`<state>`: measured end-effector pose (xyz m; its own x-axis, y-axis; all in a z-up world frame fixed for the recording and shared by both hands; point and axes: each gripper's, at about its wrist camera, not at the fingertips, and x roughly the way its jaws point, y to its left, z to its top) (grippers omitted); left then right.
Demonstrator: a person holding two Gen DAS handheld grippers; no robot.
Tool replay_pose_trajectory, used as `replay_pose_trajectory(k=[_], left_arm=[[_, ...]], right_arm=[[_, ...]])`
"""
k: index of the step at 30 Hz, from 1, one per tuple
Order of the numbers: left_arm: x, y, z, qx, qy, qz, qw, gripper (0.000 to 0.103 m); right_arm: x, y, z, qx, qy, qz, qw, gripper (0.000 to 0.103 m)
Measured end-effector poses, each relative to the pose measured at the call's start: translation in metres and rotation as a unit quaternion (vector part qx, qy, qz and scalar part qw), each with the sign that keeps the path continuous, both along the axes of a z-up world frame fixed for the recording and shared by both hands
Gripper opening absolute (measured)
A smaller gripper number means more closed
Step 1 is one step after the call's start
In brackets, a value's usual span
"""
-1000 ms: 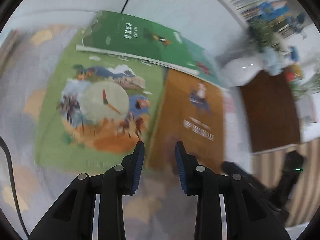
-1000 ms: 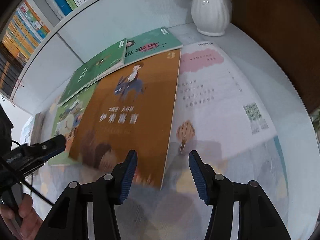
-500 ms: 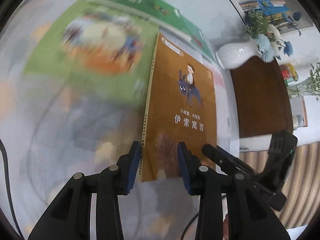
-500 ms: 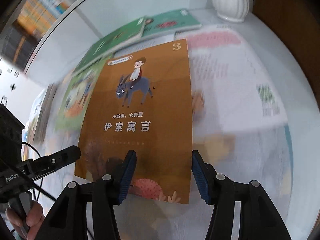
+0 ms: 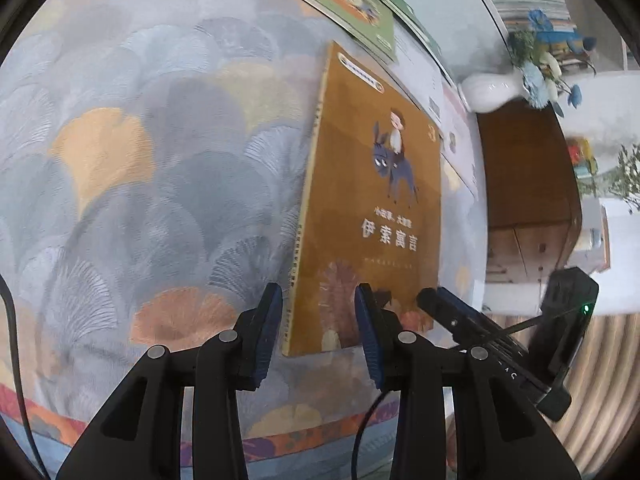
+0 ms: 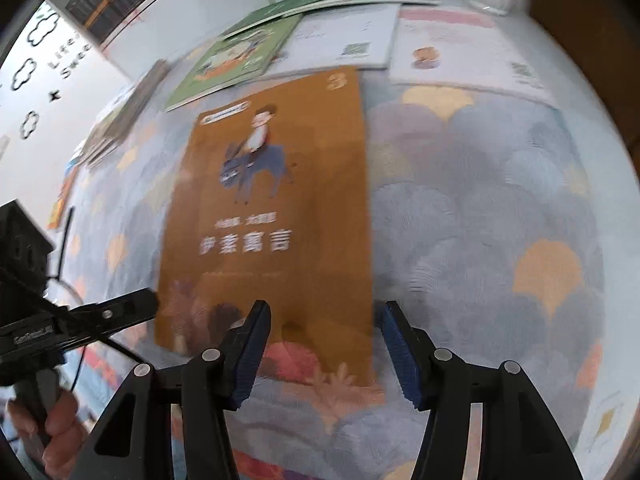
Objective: Organize books
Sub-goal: 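Grasp the donkey-cover book's edge with the left gripper while the right gripper grips it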
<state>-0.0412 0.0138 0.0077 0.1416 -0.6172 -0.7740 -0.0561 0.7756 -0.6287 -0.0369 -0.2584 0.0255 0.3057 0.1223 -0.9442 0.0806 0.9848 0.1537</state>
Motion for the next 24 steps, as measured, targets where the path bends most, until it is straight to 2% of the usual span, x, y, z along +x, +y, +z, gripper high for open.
replay_pose_trajectory(k=[1,3,8,10,13,14,15,16,17,18,19,20,22,23,24], left_arm=[[-0.002,0.0,0.0,0.002,-0.002,0.004,1.0,0.034],[-0.007,-0.003,-0.001,0.006,-0.006,0.007,0.9999,0.036],[-0.013,-0.011,0.001,0.029,-0.014,0.009,0.9994,0.037],[-0.01,-0.015,0.002,0.04,-0.011,0.004,0.9991,0.037],[-0.008,-0.016,0.006,0.035,-0.013,-0.008,0.9993,0.037],[-0.009,-0.012,0.01,0.002,-0.018,-0.004,0.9998,0.037],[-0.011,-0.005,0.013,-0.049,-0.024,0.006,0.9985,0.037],[-0.013,0.005,0.016,-0.124,-0.023,0.022,0.9918,0.037],[-0.013,0.012,0.013,-0.194,-0.009,0.034,0.9804,0.037],[-0.012,0.015,0.011,-0.232,0.002,0.044,0.9717,0.037],[-0.011,0.016,0.007,-0.249,0.009,0.052,0.9672,0.037],[-0.009,0.015,0.003,-0.233,0.013,0.057,0.9707,0.037],[-0.007,0.006,-0.006,-0.16,0.017,0.052,0.9857,0.037],[-0.007,0.001,-0.009,-0.136,0.016,0.047,0.9895,0.037],[-0.007,-0.006,-0.012,-0.104,0.013,0.039,0.9937,0.031]], right_arm=[[0.001,0.0,-0.001,-0.016,0.002,-0.008,1.0,0.05],[0.0,-0.001,-0.002,-0.013,0.0,-0.002,1.0,0.048],[-0.008,0.019,-0.003,0.012,-0.001,0.05,0.999,0.044],[-0.012,0.026,-0.004,-0.004,-0.008,0.058,0.998,0.045],[-0.013,0.016,-0.004,0.023,-0.006,0.041,0.999,0.045],[-0.012,0.01,-0.005,0.036,-0.006,0.03,0.999,0.046],[-0.012,0.002,-0.007,0.065,-0.005,0.018,0.998,0.046],[-0.012,-0.004,-0.009,0.09,-0.003,0.009,0.996,0.046],[-0.013,-0.008,-0.01,0.105,-0.003,0.001,0.994,0.046],[-0.012,-0.012,-0.011,0.119,-0.001,-0.006,0.993,0.046],[-0.011,-0.013,-0.011,0.125,0.001,-0.009,0.992,0.046],[-0.011,-0.012,-0.011,0.124,0.001,-0.009,0.992,0.046],[-0.015,-0.009,-0.01,0.114,-0.002,-0.002,0.993,0.046],[-0.014,-0.004,-0.01,0.107,-0.004,0.004,0.994,0.046],[-0.016,-0.001,-0.009,0.097,-0.006,0.011,0.995,0.046]])
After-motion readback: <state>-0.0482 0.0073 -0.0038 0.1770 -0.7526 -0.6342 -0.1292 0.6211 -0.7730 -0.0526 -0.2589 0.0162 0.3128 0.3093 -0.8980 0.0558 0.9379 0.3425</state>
